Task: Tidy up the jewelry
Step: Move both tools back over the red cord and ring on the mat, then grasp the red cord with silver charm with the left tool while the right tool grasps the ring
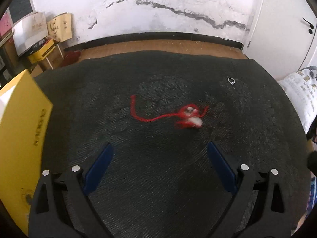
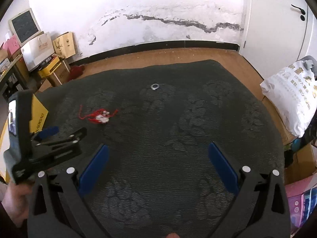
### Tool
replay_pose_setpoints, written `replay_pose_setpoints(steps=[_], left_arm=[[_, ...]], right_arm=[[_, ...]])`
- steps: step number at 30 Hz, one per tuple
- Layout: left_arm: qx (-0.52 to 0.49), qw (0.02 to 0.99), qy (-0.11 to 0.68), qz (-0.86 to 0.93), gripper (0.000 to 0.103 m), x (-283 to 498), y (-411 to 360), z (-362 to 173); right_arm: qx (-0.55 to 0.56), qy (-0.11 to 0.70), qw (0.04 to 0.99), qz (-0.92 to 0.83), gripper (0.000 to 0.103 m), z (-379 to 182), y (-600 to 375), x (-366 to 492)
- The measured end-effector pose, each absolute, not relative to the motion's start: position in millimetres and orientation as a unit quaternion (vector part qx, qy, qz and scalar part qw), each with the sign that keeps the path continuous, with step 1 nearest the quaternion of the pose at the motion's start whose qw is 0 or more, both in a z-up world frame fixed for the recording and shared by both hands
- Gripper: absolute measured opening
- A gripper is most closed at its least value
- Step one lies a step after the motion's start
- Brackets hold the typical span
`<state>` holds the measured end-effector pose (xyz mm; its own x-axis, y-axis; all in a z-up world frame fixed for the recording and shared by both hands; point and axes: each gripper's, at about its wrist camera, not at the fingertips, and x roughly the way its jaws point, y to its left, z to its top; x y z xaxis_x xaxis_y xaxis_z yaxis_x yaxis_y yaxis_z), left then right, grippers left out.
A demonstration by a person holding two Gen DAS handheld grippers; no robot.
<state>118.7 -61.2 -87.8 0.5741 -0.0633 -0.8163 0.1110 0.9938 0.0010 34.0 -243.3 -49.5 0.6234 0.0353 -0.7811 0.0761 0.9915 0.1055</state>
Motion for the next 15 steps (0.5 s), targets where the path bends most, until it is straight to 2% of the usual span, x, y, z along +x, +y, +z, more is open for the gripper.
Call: replay_pose_setpoints(steps=[12,15], left_arm=[[0.053,0.882,0.466,-0.043,0.093,143.0,-109.6,-120.3],[0.035,0.885,0.462,-0.033,0.097,148.9,-107.2,-127.6]], right_arm=[[0.086,0.436,0.895,-0.024,0.097,-53.7,-280.2,25.7],[0.085,0.438,0.895,-0.022,0.097,-54.7,-281.9,26.1]])
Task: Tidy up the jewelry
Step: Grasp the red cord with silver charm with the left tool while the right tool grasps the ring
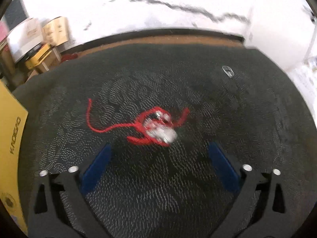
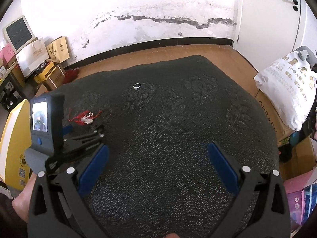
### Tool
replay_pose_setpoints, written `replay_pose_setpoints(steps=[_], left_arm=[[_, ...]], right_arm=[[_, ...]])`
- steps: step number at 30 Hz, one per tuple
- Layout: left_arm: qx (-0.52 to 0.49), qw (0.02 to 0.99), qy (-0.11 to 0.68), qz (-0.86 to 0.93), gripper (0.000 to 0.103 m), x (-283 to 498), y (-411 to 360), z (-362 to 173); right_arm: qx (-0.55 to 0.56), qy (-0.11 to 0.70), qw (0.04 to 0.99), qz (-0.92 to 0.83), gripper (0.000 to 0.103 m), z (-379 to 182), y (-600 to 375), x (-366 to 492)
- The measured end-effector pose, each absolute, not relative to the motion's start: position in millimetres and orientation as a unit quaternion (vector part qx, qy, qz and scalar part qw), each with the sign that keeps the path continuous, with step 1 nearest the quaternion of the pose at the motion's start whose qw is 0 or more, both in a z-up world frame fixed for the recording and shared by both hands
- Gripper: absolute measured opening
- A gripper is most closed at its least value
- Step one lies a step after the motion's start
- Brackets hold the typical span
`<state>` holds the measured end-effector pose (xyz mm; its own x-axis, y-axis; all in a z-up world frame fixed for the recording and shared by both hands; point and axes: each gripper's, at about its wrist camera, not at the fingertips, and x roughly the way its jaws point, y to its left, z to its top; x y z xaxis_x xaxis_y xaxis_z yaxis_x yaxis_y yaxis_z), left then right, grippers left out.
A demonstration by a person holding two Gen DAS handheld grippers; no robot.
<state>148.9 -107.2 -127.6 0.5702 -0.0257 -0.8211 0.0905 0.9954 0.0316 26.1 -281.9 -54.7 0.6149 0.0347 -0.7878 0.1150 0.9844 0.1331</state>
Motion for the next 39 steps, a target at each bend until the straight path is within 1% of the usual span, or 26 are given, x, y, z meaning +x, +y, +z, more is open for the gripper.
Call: replay_pose_setpoints(steps=[6,8,9,10,11,13,14,15,16,24,29,33,36,38,39], left_arm=[[0.030,0.891,0.452,-0.026,0.097,153.6,-109.4,-128.8],[0.032,0.892,0.451,-0.026,0.095,155.5,-110.9,-128.7],[0.032,0.893,0.448,-0.027,0.090,156.5,-110.0,-128.0],[0.033,0.895,0.444,-0.024,0.081,156.7,-108.5,-126.4],[0.033,0.896,0.442,-0.023,0.074,157.1,-106.9,-124.4],[0.041,0.900,0.433,-0.027,0.047,156.8,-105.4,-121.4],[0.046,0.900,0.432,-0.023,0.044,157.0,-104.4,-121.2],[0.048,0.901,0.430,-0.025,0.037,156.8,-102.8,-120.9],[0.051,0.902,0.429,-0.026,0.032,155.9,-103.1,-120.6],[0.045,0.900,0.433,-0.027,0.031,147.3,-93.2,-114.2],[0.043,0.903,0.427,-0.021,0.031,129.9,-79.4,-79.7],[0.044,0.905,0.422,-0.025,0.031,101.6,-64.5,-49.1],[0.045,0.901,0.431,-0.033,0.031,89.7,-56.1,-42.0],[0.027,0.895,0.444,-0.046,0.031,88.0,-46.5,-39.7],[0.019,0.892,0.448,-0.049,0.031,88.2,-42.5,-39.4]], right_arm=[[0.084,0.445,0.891,-0.021,0.097,-56.4,-280.5,31.0],[0.082,0.448,0.890,-0.018,0.097,-58.1,-277.0,32.9],[0.083,0.448,0.890,-0.017,0.097,-58.8,-276.0,33.6],[0.084,0.448,0.890,-0.015,0.097,-58.2,-273.8,34.0],[0.084,0.448,0.890,-0.012,0.097,-57.7,-271.8,34.7],[0.083,0.447,0.891,-0.010,0.097,-57.4,-269.4,36.9],[0.082,0.447,0.891,-0.010,0.097,-57.3,-269.0,37.6],[0.082,0.447,0.891,-0.010,0.097,-57.3,-268.5,38.8],[0.083,0.447,0.890,-0.010,0.097,-57.4,-268.3,39.5],[0.076,0.443,0.893,0.001,0.097,-58.4,-262.4,48.2],[0.047,0.444,0.895,0.005,0.097,-68.6,-252.9,71.4],[0.044,0.459,0.887,-0.013,0.097,-97.1,-249.8,107.0],[0.036,0.471,0.881,-0.014,0.097,-119.1,-242.8,136.6],[0.025,0.477,0.878,-0.018,0.097,-134.1,-238.5,156.9],[0.027,0.482,0.875,-0.021,0.098,-141.1,-238.4,165.6]])
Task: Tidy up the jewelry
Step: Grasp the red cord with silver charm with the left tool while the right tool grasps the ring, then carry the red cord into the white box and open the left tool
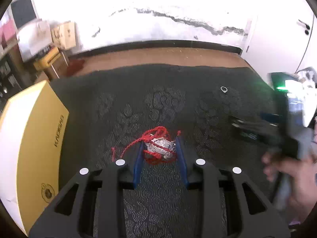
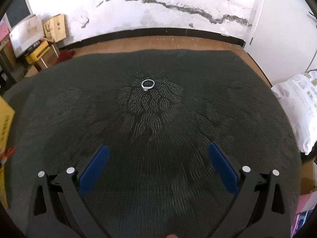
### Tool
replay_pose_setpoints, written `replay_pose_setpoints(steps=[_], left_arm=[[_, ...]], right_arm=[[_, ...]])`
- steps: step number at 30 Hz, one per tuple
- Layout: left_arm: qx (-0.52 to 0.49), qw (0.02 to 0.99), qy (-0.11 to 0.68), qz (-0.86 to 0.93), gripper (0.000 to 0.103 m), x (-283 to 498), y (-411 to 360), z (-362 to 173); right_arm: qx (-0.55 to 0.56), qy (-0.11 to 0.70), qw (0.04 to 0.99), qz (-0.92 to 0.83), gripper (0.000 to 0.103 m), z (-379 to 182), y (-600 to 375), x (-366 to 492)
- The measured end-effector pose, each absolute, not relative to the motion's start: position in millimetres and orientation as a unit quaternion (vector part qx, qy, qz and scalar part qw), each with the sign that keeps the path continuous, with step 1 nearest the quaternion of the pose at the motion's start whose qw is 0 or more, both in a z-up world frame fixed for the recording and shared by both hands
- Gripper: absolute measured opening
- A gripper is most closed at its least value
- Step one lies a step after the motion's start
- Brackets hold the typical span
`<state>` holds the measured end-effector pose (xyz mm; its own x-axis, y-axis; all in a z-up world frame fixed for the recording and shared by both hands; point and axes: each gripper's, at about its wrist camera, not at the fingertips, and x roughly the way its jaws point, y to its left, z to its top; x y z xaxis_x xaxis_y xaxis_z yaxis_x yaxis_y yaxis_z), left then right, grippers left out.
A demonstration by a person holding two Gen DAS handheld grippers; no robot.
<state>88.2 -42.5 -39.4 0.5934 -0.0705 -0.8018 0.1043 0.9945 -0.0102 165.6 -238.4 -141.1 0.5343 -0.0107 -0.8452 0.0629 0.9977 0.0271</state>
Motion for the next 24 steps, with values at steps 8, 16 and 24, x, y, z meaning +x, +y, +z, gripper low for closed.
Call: replay_pose_setpoints(steps=[8,16,24], left_arm=[[0.005,0.889,0.454,-0.051,0.031,92.1,-21.3,-37.1],[-0.010,0.887,0.460,-0.049,0.031,92.0,-8.3,-34.6],[-0.013,0.886,0.461,-0.048,0.031,88.2,-4.8,-32.8]], right_arm=[[0.031,0.455,0.889,-0.027,0.098,-144.8,-236.2,221.6],[0.034,0.438,0.898,-0.026,0.045,-137.4,-231.3,237.1],[0.038,0.431,0.902,-0.018,0.018,-135.9,-225.7,235.1]])
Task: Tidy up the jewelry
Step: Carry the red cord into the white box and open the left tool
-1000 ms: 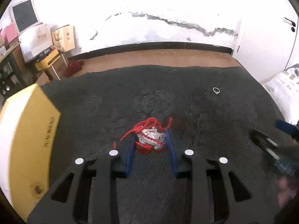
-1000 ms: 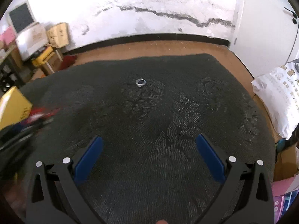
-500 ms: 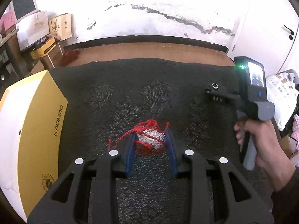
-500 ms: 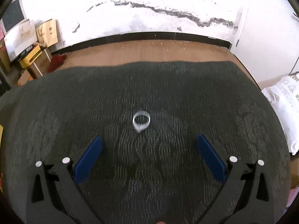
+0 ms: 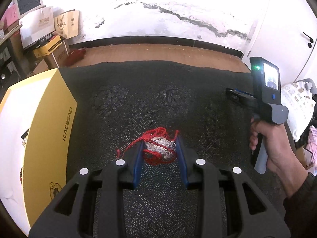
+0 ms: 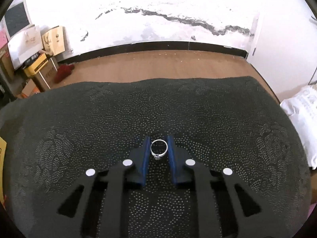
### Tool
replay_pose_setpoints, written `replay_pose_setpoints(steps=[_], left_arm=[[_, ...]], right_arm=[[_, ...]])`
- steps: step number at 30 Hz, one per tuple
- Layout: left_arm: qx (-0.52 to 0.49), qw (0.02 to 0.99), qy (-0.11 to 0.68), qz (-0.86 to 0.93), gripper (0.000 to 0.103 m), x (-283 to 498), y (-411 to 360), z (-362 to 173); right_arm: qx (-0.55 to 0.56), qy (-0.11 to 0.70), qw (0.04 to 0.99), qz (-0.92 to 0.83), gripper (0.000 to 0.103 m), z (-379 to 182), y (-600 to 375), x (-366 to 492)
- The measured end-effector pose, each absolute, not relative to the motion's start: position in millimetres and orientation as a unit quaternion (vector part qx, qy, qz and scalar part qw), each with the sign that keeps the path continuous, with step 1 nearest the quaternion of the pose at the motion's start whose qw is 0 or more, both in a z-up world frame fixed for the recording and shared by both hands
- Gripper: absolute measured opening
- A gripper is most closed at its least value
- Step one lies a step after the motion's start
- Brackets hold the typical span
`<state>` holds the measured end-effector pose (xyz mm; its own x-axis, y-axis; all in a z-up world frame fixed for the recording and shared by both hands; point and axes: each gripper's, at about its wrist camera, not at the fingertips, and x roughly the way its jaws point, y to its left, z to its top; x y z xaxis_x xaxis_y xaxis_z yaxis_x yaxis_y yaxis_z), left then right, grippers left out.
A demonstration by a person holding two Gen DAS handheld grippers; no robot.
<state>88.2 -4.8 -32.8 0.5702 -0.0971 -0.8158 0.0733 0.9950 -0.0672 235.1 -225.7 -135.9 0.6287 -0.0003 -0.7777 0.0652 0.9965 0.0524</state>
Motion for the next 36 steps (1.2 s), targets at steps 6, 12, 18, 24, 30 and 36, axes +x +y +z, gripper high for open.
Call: replay_pose_setpoints(steps=[6,12,18,24,30,36], left_arm=[[-0.014,0.886,0.461,-0.046,0.031,92.1,0.5,-30.6],[-0.014,0.885,0.463,-0.040,0.031,95.9,4.7,-30.3],[-0.008,0.890,0.455,-0.031,0.031,95.7,12.3,-20.5],[-0.006,0.896,0.443,-0.011,0.031,87.8,35.0,-4.5],[-0.011,0.902,0.431,0.013,0.031,66.4,71.8,14.9],[-0.017,0.909,0.414,0.042,0.031,40.2,114.7,34.9]], right_arm=[[0.034,0.435,0.900,-0.018,0.018,-134.1,-222.0,229.3],[0.028,0.439,0.898,-0.016,0.018,-118.9,-216.8,209.4],[0.034,0.423,0.905,0.010,0.018,-66.2,-194.6,164.3],[0.030,0.408,0.910,0.062,0.018,-5.9,-143.6,104.6],[0.014,0.386,0.913,0.134,0.018,35.8,-83.4,58.1],[-0.005,0.364,0.912,0.190,0.018,64.3,-27.1,39.8]])
